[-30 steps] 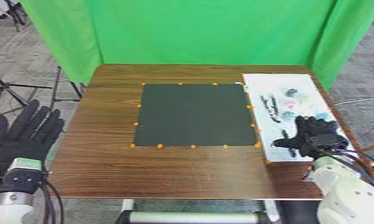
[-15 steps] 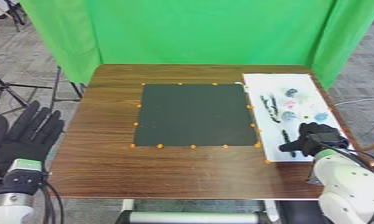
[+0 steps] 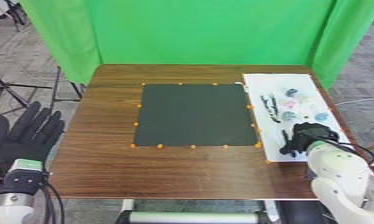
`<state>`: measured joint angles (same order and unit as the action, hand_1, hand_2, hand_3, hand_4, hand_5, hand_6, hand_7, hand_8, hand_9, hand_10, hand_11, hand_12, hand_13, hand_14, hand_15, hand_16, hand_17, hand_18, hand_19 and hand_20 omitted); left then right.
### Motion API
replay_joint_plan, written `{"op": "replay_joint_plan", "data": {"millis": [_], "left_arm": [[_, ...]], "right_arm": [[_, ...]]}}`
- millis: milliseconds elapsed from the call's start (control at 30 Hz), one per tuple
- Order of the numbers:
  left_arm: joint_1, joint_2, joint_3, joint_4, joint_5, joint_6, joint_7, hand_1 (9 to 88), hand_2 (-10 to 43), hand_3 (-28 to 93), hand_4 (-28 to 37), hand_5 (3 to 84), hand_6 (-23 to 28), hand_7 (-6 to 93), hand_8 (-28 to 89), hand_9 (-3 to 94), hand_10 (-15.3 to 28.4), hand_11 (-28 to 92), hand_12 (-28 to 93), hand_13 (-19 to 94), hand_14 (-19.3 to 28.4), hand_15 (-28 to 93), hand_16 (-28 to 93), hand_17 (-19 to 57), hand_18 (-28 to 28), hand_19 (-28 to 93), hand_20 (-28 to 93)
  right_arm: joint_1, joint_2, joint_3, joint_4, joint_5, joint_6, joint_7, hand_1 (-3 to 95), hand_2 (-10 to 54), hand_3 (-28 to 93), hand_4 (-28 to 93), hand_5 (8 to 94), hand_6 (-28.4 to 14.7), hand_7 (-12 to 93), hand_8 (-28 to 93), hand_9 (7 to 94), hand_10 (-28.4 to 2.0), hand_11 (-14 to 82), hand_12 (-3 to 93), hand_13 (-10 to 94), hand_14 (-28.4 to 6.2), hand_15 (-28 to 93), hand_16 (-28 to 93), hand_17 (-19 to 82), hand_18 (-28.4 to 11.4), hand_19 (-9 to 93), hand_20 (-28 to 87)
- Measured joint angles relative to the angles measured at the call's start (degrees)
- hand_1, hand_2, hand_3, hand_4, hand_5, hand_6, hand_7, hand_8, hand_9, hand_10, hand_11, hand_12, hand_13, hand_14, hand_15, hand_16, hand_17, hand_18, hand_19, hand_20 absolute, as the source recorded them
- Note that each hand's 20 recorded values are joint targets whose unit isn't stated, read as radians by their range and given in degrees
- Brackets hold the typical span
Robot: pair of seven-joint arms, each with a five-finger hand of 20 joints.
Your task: Arrange flowers
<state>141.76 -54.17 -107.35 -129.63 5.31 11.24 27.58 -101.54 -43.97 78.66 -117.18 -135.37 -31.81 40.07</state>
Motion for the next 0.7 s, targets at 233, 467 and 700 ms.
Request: {"op": "replay_joint_plan", "data": {"millis": [233,467,700], "left_arm": [[-0.06,-0.09,0.19,0.0,-0.05,0.03,-0.01,29.2,2.3,70,-28.3,37.1,6.7,16.8,-9,32.4,14.8,19,12,23,14.5,33,-9,-0.4,7.9,27,6],[-0.07,-0.09,0.33,0.01,-0.85,0.01,0.04,29.1,2.3,71,-28.3,37.2,6.7,16.7,-9,32.5,14.9,19,12,23,14.4,33,-9,-0.4,8.0,27,6],[-0.05,-0.08,0.28,0.01,-1.05,0.01,0.05,29.8,3.6,73,-26.4,37.4,6.7,17.2,-9,32.6,14.9,19,12,23,14.4,33,-9,-0.5,8.1,27,6]], "right_arm": [[2.94,-0.35,-1.49,0.57,2.73,-2.05,-0.76,49.9,-9.0,70,-26,71.1,-2.4,39,13,72.9,-13.6,45.7,50.8,63,-16.7,73,48,37,-26.0,89,47],[3.32,-0.94,-1.09,0.52,5.35,-2.61,-1.56,50.2,-5.9,74,-24,71.7,-2.0,42,19,75.0,-12.5,41.7,53.3,65,-15.8,72,46,38,-25.5,90,46],[-0.68,-0.94,0.6,0.25,3.38,4.18,-4.09,44.1,-5.0,79,-12,68.3,-3.0,53,21,74.7,-12.5,46.7,53.7,66,-15.3,74,47,39,-25.2,92,45]]}}
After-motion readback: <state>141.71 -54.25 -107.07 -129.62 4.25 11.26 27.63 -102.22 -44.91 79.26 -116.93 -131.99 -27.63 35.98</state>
